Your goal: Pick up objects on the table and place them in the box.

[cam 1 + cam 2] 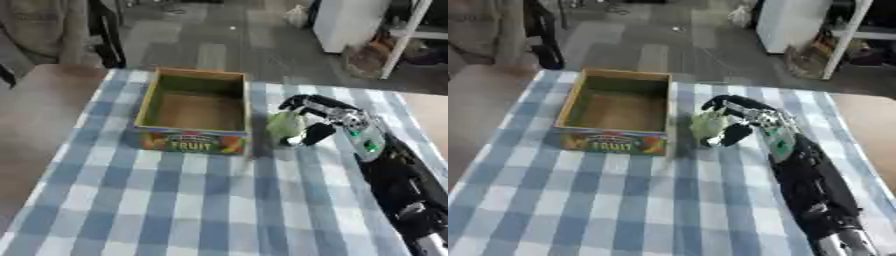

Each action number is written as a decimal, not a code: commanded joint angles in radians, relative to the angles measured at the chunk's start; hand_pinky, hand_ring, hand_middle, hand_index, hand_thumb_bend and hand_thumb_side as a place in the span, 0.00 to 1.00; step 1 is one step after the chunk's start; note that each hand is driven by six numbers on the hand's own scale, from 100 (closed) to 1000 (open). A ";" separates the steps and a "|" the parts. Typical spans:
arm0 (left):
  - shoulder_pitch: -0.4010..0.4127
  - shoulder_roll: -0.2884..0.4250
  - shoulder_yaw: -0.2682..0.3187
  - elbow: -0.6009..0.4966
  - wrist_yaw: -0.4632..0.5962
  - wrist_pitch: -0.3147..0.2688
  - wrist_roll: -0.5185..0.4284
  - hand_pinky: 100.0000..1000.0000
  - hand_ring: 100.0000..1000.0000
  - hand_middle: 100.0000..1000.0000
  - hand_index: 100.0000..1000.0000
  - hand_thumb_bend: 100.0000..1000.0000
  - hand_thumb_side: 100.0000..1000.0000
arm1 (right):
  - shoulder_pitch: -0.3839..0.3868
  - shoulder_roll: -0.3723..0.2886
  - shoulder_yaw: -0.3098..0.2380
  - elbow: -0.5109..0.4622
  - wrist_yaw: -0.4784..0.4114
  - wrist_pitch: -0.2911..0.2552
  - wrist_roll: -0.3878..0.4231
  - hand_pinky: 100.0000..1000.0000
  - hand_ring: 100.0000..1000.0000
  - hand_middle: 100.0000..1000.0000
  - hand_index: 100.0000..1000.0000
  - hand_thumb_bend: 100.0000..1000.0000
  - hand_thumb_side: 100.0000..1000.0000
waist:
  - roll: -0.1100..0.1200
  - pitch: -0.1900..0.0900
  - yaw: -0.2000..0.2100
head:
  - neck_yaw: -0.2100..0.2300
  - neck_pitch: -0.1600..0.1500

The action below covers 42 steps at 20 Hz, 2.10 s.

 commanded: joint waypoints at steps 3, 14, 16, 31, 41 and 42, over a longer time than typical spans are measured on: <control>-0.010 0.018 0.001 -0.019 0.002 -0.002 -0.004 0.56 0.51 0.52 0.62 0.00 0.57 | -0.027 -0.012 -0.013 0.011 0.039 0.006 -0.010 0.83 0.92 0.90 0.89 0.40 0.23 | 0.006 -0.012 0.000 | -0.004 -0.009; -0.010 0.017 0.001 -0.019 0.002 -0.001 -0.007 0.56 0.51 0.52 0.62 0.00 0.57 | -0.016 0.001 -0.021 0.039 0.053 0.020 0.006 0.76 0.82 0.82 0.86 0.40 0.21 | 0.004 -0.011 0.001 | -0.005 -0.011; -0.010 0.017 0.001 -0.019 0.002 -0.001 -0.007 0.56 0.51 0.52 0.62 0.00 0.57 | -0.017 0.002 -0.020 0.038 0.055 0.021 0.008 0.70 0.77 0.76 0.83 0.39 0.19 | 0.003 -0.010 0.002 | -0.005 -0.011; -0.011 0.016 0.001 -0.019 0.003 0.001 -0.007 0.56 0.51 0.52 0.62 0.00 0.56 | -0.027 0.009 -0.036 -0.022 0.117 0.058 -0.192 0.06 0.15 0.20 0.28 0.21 0.19 | -0.004 -0.010 0.005 | -0.004 -0.014; -0.011 0.015 -0.001 -0.019 0.003 0.003 -0.008 0.56 0.51 0.52 0.62 0.00 0.56 | -0.077 0.035 -0.020 -0.119 0.068 0.040 -0.358 0.01 0.12 0.14 0.23 0.12 0.18 | -0.005 -0.011 0.004 | -0.006 -0.016; -0.011 0.015 -0.001 -0.019 0.004 0.003 -0.009 0.56 0.51 0.52 0.62 0.00 0.56 | -0.088 0.043 -0.013 -0.129 0.062 0.033 -0.353 0.01 0.12 0.14 0.23 0.12 0.17 | -0.005 -0.011 0.005 | -0.008 -0.016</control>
